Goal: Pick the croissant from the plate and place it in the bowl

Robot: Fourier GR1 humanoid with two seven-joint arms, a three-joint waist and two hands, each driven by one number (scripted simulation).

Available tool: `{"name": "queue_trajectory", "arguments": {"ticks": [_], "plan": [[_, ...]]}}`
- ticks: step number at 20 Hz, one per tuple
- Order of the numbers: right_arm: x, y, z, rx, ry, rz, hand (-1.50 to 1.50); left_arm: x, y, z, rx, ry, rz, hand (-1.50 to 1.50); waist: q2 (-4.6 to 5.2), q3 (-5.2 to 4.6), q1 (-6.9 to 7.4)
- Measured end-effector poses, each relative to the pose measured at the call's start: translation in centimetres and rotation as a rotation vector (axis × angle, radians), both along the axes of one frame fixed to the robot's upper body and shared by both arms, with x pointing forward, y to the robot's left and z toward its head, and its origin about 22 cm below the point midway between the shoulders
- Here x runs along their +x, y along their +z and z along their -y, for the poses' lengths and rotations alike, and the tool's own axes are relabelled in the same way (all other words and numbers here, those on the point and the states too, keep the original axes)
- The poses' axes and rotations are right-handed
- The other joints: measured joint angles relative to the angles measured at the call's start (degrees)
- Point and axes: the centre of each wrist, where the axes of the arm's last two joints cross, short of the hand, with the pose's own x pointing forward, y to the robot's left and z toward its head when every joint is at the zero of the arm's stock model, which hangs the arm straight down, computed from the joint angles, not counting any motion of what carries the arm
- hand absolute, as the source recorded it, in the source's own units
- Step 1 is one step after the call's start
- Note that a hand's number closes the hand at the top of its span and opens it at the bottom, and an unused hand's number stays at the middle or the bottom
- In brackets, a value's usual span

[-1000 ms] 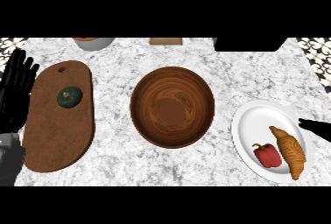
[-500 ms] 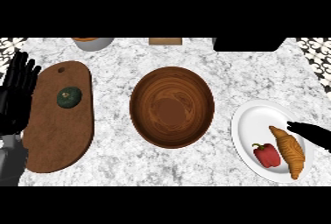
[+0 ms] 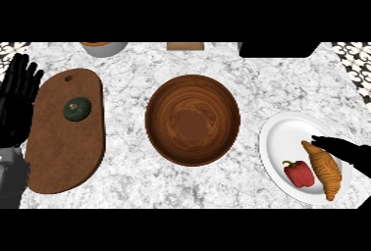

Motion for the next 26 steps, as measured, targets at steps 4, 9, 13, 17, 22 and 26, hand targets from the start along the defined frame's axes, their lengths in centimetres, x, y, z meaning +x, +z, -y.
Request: {"name": "queue_trajectory", "arguments": {"ticks": [4, 9, 13, 17, 22, 26], "plan": [[0.4, -1.3, 0.2, -0.007, -0.005, -0.018, -1.50, 0.0, -0.1, 0.1, -0.001, -0.005, 0.005, 0.00, 0.01, 0.01, 0.07], [0.8, -3.1, 0.0, -0.027, -0.033, -0.042, -1.50, -0.2, -0.7, 0.2, 0.001, 0.000, 0.002, 0.00, 0.01, 0.00, 0.12], [1.2, -4.2, 0.1, -0.045, -0.043, -0.057, -1.50, -0.1, -0.5, 0.2, -0.001, 0.002, 0.003, 0.00, 0.01, 0.00, 0.13], [2.4, -4.4, 0.4, -0.034, -0.029, -0.007, 1.50, -0.1, -0.2, -0.3, 0.000, -0.002, 0.005, 0.00, -0.06, -0.16, 0.17], [2.4, -4.8, 0.1, -0.003, -0.009, 0.070, 1.50, 0.4, 0.4, -0.6, 0.003, 0.001, 0.001, 0.00, -0.20, -0.36, -0.02], [4.7, -3.7, 0.5, -0.018, 0.025, 0.104, 1.50, 0.5, 0.0, 0.6, -0.004, -0.016, 0.005, 0.00, 0.05, -0.22, 0.78]]}}
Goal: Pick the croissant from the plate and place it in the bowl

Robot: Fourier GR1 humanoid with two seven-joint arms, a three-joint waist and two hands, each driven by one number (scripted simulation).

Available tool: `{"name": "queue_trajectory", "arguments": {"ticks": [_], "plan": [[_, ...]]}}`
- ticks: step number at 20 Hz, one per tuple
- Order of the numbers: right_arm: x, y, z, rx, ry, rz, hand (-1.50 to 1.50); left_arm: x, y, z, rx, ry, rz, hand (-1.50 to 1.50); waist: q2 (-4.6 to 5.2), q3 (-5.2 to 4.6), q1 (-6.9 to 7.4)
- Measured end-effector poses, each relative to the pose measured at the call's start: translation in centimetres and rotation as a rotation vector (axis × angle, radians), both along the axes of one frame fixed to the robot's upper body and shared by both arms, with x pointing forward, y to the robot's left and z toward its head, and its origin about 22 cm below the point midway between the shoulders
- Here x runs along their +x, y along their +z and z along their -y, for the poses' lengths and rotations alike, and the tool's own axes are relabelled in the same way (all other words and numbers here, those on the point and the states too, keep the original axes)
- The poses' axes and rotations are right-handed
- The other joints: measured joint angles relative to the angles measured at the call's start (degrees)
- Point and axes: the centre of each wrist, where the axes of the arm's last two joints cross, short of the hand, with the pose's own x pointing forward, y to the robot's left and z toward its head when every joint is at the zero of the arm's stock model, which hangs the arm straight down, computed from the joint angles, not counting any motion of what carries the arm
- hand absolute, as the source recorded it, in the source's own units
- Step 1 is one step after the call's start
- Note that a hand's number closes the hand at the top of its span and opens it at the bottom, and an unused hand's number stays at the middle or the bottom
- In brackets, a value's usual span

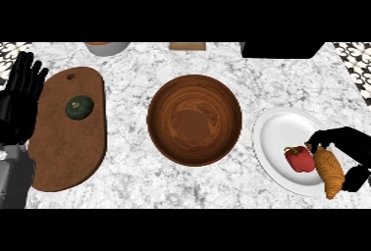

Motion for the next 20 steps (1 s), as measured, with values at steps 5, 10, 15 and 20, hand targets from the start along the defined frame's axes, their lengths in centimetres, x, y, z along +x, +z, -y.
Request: {"name": "queue_trajectory", "arguments": {"ticks": [5, 10, 15, 20], "plan": [[5.5, 6.3, 0.7, -0.130, 0.058, 0.078, 1.50, 1.0, 0.5, 1.9, 0.000, -0.075, 0.028, 0.00, 1.84, 0.38, 4.92], [8.3, 10.2, 1.6, -0.184, 0.100, 0.143, 1.50, 1.7, 0.8, 3.0, -0.003, -0.116, 0.044, 0.00, 2.90, 0.58, 7.20], [10.0, 13.1, 2.4, -0.163, 0.103, 0.260, 1.50, 2.0, 1.1, 3.1, -0.004, -0.115, 0.047, 0.00, 2.89, 0.67, 7.11], [11.2, 16.6, 3.1, -0.082, 0.096, 0.354, 1.50, 2.1, 1.0, 3.2, -0.002, -0.113, 0.041, 0.00, 2.66, 0.62, 6.69]]}}
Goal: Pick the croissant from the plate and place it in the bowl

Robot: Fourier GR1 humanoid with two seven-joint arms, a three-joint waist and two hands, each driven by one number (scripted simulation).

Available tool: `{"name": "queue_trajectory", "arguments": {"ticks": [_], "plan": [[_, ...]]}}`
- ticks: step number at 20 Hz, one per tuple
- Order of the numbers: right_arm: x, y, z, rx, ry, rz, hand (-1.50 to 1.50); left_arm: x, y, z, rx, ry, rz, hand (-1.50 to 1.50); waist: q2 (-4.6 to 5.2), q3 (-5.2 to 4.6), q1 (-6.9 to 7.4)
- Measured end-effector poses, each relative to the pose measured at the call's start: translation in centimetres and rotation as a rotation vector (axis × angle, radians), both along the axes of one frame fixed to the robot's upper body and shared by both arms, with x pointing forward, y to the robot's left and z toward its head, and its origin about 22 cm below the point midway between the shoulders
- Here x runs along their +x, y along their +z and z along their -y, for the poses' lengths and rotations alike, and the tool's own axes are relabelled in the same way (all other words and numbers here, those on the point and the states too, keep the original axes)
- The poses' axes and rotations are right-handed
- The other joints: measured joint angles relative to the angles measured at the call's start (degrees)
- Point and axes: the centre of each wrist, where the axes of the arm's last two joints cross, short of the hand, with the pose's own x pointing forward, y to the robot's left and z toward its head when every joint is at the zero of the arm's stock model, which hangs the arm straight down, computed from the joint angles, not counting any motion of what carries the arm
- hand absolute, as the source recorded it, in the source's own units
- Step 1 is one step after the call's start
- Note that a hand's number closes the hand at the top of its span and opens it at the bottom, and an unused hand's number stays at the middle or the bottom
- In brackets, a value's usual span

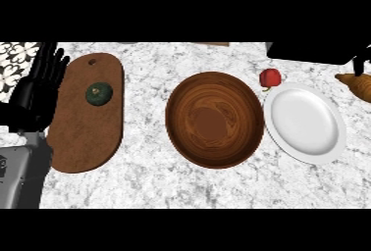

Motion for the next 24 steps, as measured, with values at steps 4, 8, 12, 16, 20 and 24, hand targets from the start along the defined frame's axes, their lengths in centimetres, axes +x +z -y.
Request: {"name": "queue_trajectory", "arguments": {"ticks": [4, 8, 12, 16, 20, 24], "plan": [[0.8, 2.9, 0.0, 0.098, 0.032, 0.068, 1.50, 0.0, -0.1, -0.4, 0.000, 0.011, -0.003, 0.00, -0.31, -0.08, -0.66], [1.8, 5.5, -0.8, 0.194, 0.071, 0.134, 1.50, -0.1, -0.3, -0.6, -0.001, 0.026, -0.007, 0.00, -0.77, -0.15, -1.45], [2.9, 7.1, -2.5, 0.305, 0.116, 0.143, 1.50, -0.3, -0.7, -1.2, 0.002, 0.041, -0.020, 0.00, -1.24, -0.27, -2.19], [4.2, 8.3, -4.7, 0.383, 0.159, 0.105, 1.50, -0.6, -1.1, -1.5, 0.004, 0.055, -0.027, 0.00, -1.75, -0.35, -3.00], [5.4, 9.7, -7.5, 0.420, 0.206, 0.055, 1.50, -0.9, -1.3, -2.1, 0.008, 0.060, -0.034, 0.00, -2.13, -0.41, -3.74], [6.5, 10.2, -11.0, 0.426, 0.258, -0.004, 1.50, -1.0, -1.0, -2.5, 0.011, 0.078, -0.039, 0.00, -2.40, -0.43, -4.54]]}}
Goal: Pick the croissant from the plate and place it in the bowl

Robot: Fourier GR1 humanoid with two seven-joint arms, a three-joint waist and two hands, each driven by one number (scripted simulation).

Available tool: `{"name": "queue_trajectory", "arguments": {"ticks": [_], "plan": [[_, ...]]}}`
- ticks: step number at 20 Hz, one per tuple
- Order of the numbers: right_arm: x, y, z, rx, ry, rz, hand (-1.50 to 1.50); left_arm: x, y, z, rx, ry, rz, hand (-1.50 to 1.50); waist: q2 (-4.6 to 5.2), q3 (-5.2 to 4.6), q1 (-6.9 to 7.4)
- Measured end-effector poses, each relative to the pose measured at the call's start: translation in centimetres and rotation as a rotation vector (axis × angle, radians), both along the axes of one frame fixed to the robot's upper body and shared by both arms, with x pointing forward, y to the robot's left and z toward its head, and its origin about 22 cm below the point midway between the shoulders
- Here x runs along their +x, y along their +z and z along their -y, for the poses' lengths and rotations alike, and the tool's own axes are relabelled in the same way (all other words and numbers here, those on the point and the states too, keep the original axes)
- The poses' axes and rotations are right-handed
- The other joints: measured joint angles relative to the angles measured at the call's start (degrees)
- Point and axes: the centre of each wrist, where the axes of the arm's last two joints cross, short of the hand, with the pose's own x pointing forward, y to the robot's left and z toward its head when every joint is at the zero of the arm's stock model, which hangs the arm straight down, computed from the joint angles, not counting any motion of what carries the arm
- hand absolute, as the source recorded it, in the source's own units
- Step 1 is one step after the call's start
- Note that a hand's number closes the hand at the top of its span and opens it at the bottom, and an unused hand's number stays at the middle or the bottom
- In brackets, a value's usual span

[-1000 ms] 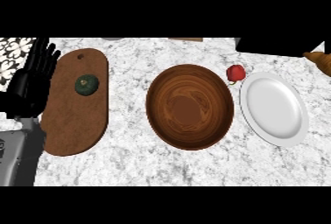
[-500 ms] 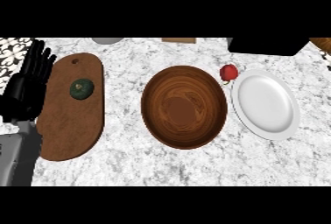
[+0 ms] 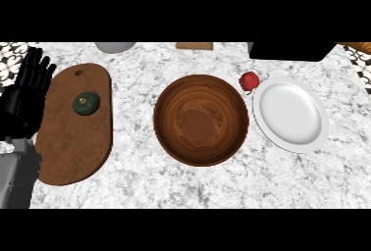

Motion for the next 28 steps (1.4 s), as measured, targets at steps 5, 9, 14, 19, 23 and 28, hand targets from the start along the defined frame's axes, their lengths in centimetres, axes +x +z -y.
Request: {"name": "queue_trajectory", "arguments": {"ticks": [5, 9, 14, 19, 23, 28], "plan": [[1.2, 0.3, -5.6, -0.040, 0.100, -0.036, 1.50, -0.5, -0.2, -0.4, 0.003, 0.025, -0.004, 0.00, -0.46, -0.03, -1.14], [1.7, -0.8, -10.1, -0.074, 0.166, -0.080, 1.50, -0.6, -0.2, -1.0, -0.002, 0.041, -0.006, 0.00, -0.66, -0.03, -2.06], [1.7, -3.4, -15.9, -0.115, 0.244, -0.148, 1.50, -1.2, -0.6, -1.8, -0.003, 0.058, -0.015, 0.00, -0.85, -0.03, -2.90], [0.6, -7.4, -19.3, -0.152, 0.277, -0.175, 1.50, -1.9, -1.1, -2.0, -0.002, 0.066, -0.010, 0.00, -0.89, 0.00, -3.40], [-0.8, -11.0, -20.8, -0.192, 0.266, -0.183, 1.50, -2.0, -0.8, -1.8, -0.003, 0.063, -0.011, 0.00, -0.75, 0.01, -3.38], [-2.2, -15.2, -22.1, -0.196, 0.208, -0.300, -1.50, -2.2, -0.6, -1.1, -0.001, 0.059, -0.002, 0.00, -0.56, 0.02, -2.99]]}}
